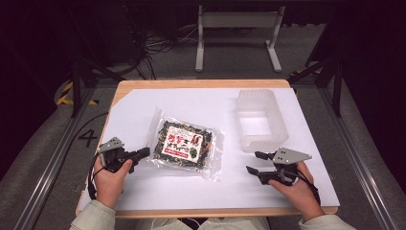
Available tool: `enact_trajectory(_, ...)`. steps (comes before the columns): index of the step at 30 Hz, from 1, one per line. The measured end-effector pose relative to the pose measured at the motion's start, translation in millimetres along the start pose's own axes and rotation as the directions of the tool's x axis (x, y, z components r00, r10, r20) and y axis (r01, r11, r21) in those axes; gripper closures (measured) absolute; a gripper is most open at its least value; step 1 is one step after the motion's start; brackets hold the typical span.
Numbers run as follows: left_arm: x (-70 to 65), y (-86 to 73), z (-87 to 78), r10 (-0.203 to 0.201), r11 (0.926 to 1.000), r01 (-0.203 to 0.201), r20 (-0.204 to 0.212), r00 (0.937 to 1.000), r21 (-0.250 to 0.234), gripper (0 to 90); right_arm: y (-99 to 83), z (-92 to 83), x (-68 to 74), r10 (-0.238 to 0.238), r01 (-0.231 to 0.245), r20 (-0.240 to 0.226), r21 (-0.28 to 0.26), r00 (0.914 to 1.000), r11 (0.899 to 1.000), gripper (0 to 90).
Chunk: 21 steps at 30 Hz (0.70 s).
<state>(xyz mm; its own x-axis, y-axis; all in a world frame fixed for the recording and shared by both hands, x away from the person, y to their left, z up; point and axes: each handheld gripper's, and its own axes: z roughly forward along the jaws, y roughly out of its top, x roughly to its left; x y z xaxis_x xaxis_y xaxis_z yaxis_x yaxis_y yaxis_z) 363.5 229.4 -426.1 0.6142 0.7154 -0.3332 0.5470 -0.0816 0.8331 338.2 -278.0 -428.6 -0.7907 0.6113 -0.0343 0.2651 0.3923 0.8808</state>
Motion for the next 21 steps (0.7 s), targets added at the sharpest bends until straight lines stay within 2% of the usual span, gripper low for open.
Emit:
enact_trajectory(5,-7.4,9.2,-6.2,0.043,0.9978,-0.043,0.002,0.9991,-0.05,89.3,11.0,-0.3,0.4,-0.007,0.007,-0.011,-0.017,0.9999,1.0,36.8)
enact_trajectory(13,-18.2,29.1,-16.0,0.064,0.9932,-0.061,0.032,0.9974,-0.099,89.4,28.7,-2.9,-0.9,-0.008,0.006,-0.025,-0.057,0.9997,0.998,39.7)
enact_trajectory(21,-29.0,49.5,-26.9,0.095,0.9862,-0.088,0.045,0.9945,-0.14,89.4,51.5,-5.8,0.5,-0.025,0.021,-0.038,-0.103,0.999,0.994,41.2)
